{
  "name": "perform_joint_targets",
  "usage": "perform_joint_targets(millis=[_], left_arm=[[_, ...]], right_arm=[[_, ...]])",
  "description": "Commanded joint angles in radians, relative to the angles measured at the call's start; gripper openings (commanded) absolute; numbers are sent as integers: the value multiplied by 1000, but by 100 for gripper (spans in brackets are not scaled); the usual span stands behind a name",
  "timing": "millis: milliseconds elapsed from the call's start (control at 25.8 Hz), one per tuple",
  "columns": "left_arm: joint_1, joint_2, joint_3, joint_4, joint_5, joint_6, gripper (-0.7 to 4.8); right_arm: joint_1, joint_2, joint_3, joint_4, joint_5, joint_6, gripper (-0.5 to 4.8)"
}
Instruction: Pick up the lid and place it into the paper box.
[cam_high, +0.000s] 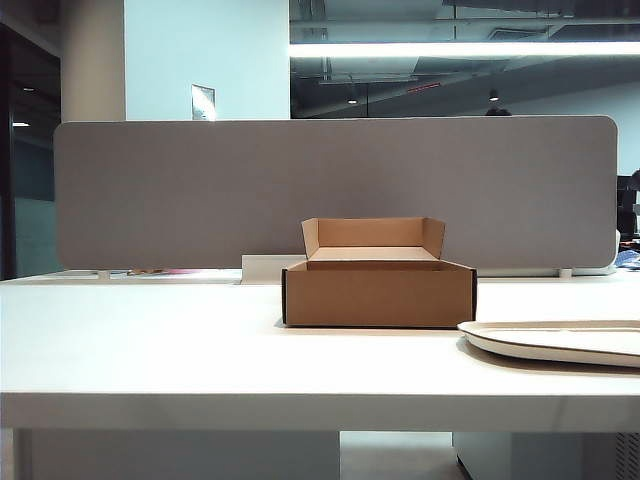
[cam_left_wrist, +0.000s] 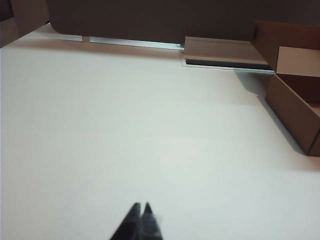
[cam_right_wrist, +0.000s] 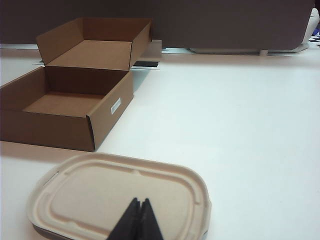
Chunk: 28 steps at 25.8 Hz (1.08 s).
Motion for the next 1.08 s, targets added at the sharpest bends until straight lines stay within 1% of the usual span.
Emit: perform_joint_targets(millis=[39, 659, 775, 852, 891, 930, 1085], left_arm=[[-1, 1, 3, 8, 6, 4, -5], [-1, 1, 3, 8, 6, 4, -5], [-1, 1, 3, 8, 6, 4, -5], [-1, 1, 3, 9, 6, 4, -5], [-1, 1, 3, 8, 6, 4, -5], [-1, 1, 3, 9, 6, 4, -5], [-1, 1, 3, 19, 6, 4, -4]], right_arm=[[-1, -2, -6, 16, -1, -3, -8], [-1, -2, -6, 17, -4, 0, -8], [0, -2, -6, 16, -10, 29, -8], [3, -2, -5, 19, -13, 106, -8], [2, -2, -5, 34, -12, 167, -8], [2, -2, -5, 45, -12, 194, -8], [2, -2, 9, 123, -12, 204, -9]])
